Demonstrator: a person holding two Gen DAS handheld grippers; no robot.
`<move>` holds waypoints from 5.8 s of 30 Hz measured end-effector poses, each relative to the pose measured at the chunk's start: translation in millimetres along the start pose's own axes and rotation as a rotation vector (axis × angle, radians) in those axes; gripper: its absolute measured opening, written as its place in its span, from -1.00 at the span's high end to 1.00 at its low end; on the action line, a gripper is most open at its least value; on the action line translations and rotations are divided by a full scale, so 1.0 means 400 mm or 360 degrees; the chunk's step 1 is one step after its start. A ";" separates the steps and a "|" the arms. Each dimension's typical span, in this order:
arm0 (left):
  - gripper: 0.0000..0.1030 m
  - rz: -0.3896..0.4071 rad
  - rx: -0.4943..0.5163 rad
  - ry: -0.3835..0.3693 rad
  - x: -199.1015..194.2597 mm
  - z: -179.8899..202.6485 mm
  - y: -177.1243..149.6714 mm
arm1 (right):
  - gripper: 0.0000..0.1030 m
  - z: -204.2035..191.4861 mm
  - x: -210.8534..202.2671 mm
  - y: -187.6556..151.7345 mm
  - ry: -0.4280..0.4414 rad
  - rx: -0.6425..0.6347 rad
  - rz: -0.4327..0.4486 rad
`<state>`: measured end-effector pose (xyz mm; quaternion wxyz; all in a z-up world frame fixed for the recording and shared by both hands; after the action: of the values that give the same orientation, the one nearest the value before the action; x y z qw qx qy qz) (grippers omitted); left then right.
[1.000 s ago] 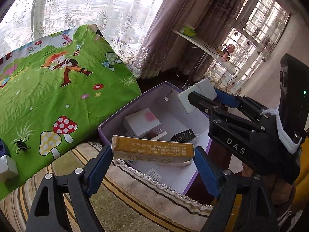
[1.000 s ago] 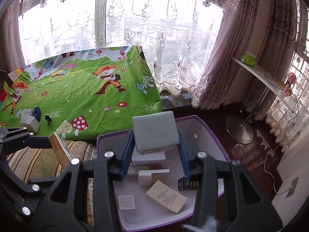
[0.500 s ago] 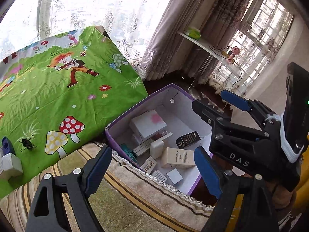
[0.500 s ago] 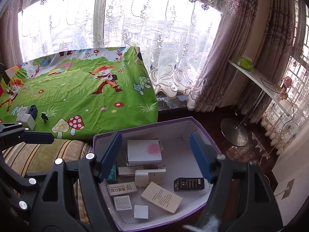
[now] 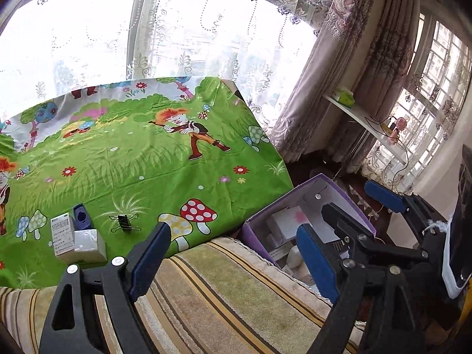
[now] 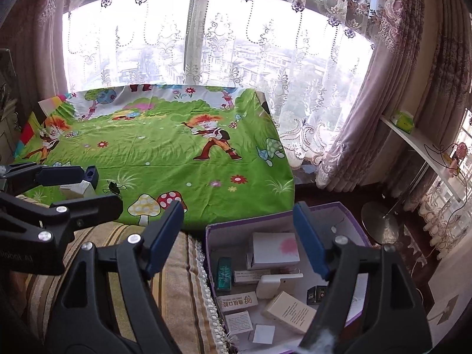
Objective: Organize rigid objects
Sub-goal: 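Move both open tools back toward the remaining items on the bed, then grasp the white medicine box with the left tool while the right tool grasps the black clip, then carry the medicine box and black clip into the purple box, open both tools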
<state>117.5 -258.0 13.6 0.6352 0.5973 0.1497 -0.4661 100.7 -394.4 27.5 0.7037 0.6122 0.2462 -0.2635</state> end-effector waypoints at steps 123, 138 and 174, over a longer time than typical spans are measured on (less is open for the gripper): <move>0.20 -0.0343 -0.0996 0.0293 0.130 -0.696 -0.151 | 0.44 -0.616 0.519 -0.024 0.0814 0.0114 -0.0982; 0.20 -0.0283 -0.0976 0.0303 0.103 -0.686 -0.143 | 0.48 -0.547 0.453 -0.013 0.0901 0.0231 -0.0871; 0.20 -0.0323 -0.0412 -0.0261 0.125 -0.045 -0.064 | 0.48 0.012 0.209 -0.152 0.0572 0.0494 -0.0494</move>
<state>130.4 -258.7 -43.8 0.6666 0.4523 0.2157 -0.5519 121.8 -411.7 -72.3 0.4977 0.7046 0.4145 -0.2899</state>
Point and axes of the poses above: each gripper's, at about its wrist camera, not at the fingertips, and x roughly the way its jaws point, z to its right, y to its top, the point moved 10 cm from there along x, roughly the way its jaws point, and after that the axes turned 5 degrees about -z, right-handed, at the moved point
